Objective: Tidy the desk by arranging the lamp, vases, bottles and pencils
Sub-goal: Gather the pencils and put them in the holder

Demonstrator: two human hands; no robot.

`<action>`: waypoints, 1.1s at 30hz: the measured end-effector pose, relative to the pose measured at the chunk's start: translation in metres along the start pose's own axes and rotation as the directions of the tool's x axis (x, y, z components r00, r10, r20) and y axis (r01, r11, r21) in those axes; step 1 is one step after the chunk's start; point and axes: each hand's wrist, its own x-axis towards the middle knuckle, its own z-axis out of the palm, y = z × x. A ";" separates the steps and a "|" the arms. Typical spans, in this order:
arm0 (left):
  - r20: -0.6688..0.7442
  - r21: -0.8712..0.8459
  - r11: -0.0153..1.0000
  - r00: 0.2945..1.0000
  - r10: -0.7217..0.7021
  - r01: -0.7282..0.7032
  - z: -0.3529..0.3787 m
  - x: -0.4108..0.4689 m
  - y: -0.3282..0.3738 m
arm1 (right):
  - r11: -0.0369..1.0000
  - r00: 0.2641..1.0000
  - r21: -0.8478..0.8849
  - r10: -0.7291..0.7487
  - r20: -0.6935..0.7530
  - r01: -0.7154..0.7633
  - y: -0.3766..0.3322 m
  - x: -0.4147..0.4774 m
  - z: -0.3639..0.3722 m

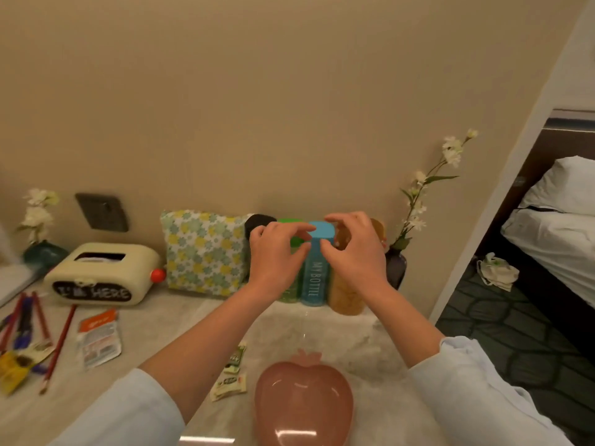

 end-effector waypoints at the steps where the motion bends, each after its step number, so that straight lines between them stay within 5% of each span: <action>1: -0.009 -0.004 1.000 1.000 -0.015 0.015 -0.009 -0.009 -0.007 | 0.999 1.000 0.039 -0.025 0.009 0.025 -0.011 -0.008 0.007; 8: 0.041 -0.100 0.967 0.972 -0.233 0.236 -0.074 -0.079 -0.074 | 0.991 0.951 0.127 -0.072 0.300 0.035 -0.064 -0.060 0.081; 16: 0.146 -0.048 0.865 0.860 -0.489 0.500 -0.121 -0.178 -0.136 | 1.000 0.666 0.016 0.002 0.746 -0.020 -0.091 -0.132 0.168; 22: 0.147 0.184 0.857 0.849 -0.508 0.481 -0.129 -0.234 -0.154 | 0.990 0.552 -0.063 -0.019 0.834 0.128 -0.101 -0.162 0.197; 29: 0.067 0.372 0.817 0.865 -0.497 0.440 -0.115 -0.284 -0.158 | 0.985 0.599 -0.034 -0.076 0.797 0.171 -0.097 -0.180 0.199; 33: 0.038 0.376 0.812 0.868 -0.495 0.447 -0.115 -0.285 -0.158 | 0.945 0.527 -0.046 -0.140 0.838 0.324 -0.100 -0.184 0.203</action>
